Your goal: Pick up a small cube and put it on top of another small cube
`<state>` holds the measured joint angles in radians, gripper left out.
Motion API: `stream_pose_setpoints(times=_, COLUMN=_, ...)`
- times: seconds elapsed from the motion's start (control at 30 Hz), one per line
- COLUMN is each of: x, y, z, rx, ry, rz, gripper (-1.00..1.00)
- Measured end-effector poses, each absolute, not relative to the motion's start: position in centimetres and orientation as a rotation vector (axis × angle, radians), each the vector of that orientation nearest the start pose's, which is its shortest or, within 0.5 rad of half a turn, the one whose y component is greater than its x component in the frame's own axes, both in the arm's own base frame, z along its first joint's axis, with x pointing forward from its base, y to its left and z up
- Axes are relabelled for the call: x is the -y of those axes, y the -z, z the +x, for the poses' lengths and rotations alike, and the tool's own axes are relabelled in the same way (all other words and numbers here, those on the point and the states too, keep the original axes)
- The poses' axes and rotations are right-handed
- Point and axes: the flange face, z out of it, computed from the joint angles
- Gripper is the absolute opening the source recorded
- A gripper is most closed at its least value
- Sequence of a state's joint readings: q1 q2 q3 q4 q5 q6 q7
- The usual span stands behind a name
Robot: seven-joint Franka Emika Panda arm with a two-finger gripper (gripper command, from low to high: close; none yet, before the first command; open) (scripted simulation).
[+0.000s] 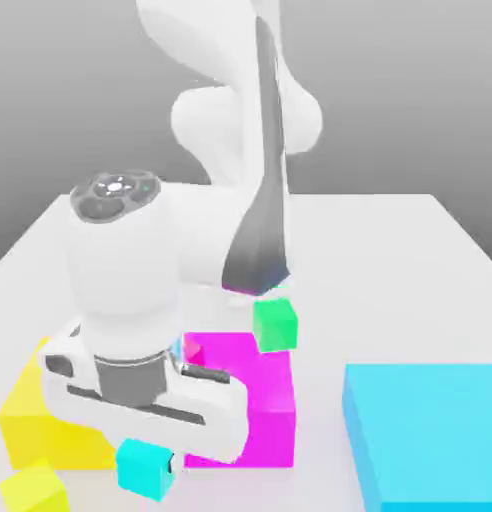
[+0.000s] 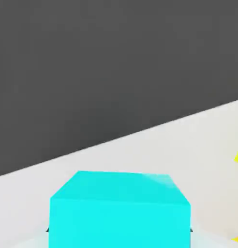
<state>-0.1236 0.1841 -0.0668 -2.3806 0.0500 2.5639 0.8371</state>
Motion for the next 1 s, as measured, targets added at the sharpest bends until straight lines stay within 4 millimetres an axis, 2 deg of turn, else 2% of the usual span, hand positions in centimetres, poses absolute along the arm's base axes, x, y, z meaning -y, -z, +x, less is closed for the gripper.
stream_pose_setpoints(times=0.23, x=9.3, y=-30.1, z=44.5, rx=-1.503, ry=-0.009, rz=-2.737, gripper=-1.00)
stream_pose_setpoints(times=0.43, x=8.7, y=-33.5, z=39.6, rx=-1.431, ry=-0.004, rz=-2.786, gripper=-1.00)
stream_pose_setpoints(times=0.5, x=8.6, y=-33.1, z=38.6, rx=-1.418, ry=-0.002, rz=-2.798, gripper=-1.00)
stream_pose_setpoints(times=0.6, x=8.6, y=-29.7, z=38.3, rx=-1.414, ry=-0.001, rz=-2.802, gripper=-1.00)
stream_pose_setpoints(times=0.63, x=8.6, y=-28.5, z=38.2, rx=-1.414, ry=-0.001, rz=-2.803, gripper=1.00)
stream_pose_setpoints(times=0.87, x=8.6, y=-28.2, z=38.2, rx=-1.415, ry=0.000, rz=-2.804, gripper=1.00)
stream_pose_setpoints(times=1.0, x=8.6, y=-32.6, z=38.3, rx=-1.415, ry=0.000, rz=-2.804, gripper=1.00)
